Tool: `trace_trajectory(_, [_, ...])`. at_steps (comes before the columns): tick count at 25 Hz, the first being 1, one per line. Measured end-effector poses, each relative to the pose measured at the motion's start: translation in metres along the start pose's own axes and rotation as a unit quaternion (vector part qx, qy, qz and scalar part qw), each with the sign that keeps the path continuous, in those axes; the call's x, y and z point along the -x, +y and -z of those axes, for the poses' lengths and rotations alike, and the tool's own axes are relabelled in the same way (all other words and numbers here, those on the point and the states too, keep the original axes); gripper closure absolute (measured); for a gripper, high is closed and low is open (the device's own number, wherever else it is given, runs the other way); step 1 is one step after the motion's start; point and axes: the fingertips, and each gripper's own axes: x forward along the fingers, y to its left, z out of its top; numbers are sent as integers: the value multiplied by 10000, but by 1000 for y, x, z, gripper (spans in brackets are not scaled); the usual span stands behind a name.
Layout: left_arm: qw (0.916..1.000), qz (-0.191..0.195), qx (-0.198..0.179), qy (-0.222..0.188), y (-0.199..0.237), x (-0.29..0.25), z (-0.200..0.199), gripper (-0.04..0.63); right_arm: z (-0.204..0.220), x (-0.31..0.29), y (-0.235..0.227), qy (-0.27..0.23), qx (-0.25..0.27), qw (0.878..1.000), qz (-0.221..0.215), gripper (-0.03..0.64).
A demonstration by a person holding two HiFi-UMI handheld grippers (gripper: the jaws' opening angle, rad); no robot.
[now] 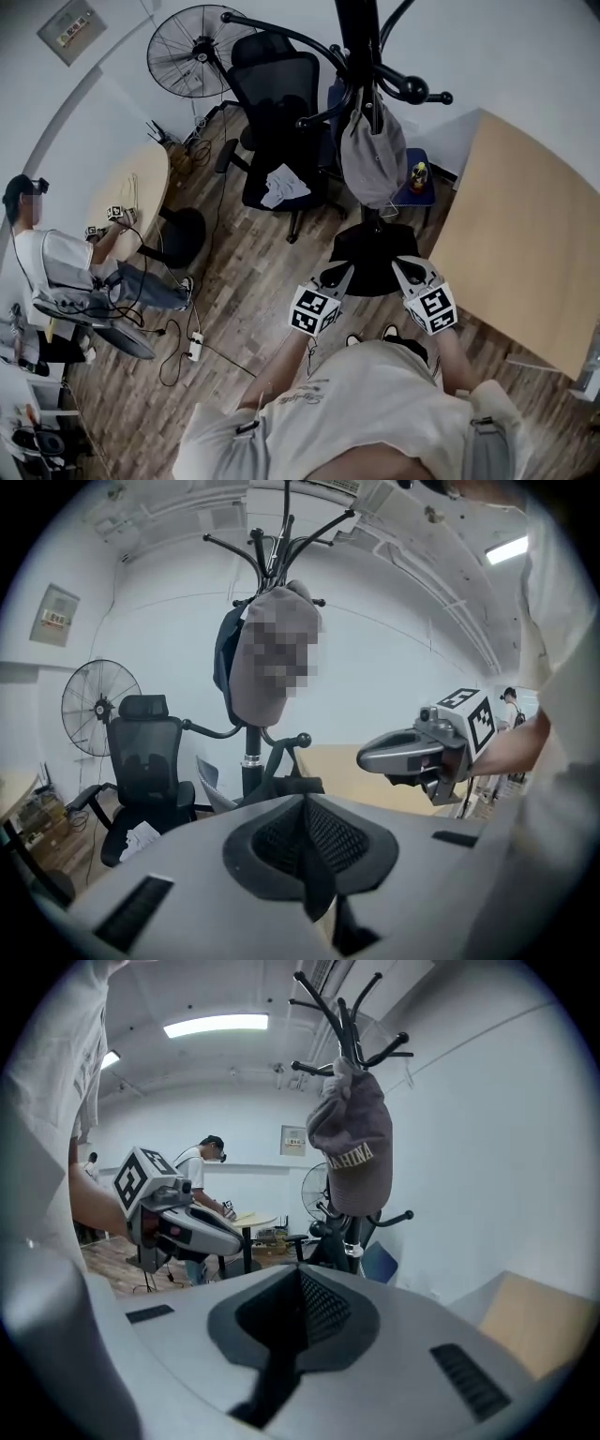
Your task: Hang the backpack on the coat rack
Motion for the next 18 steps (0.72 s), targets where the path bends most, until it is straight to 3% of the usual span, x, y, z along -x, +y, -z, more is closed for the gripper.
trace_trajectory(10, [9984, -484, -114, -268, -14, -7, -32, 572, -37, 18, -22, -554, 1, 9984, 116, 623])
trace_trajectory(18, [9923, -1012, 468, -539, -7, -2, -38, 572, -32, 18, -28, -586, -473, 9971, 51, 623])
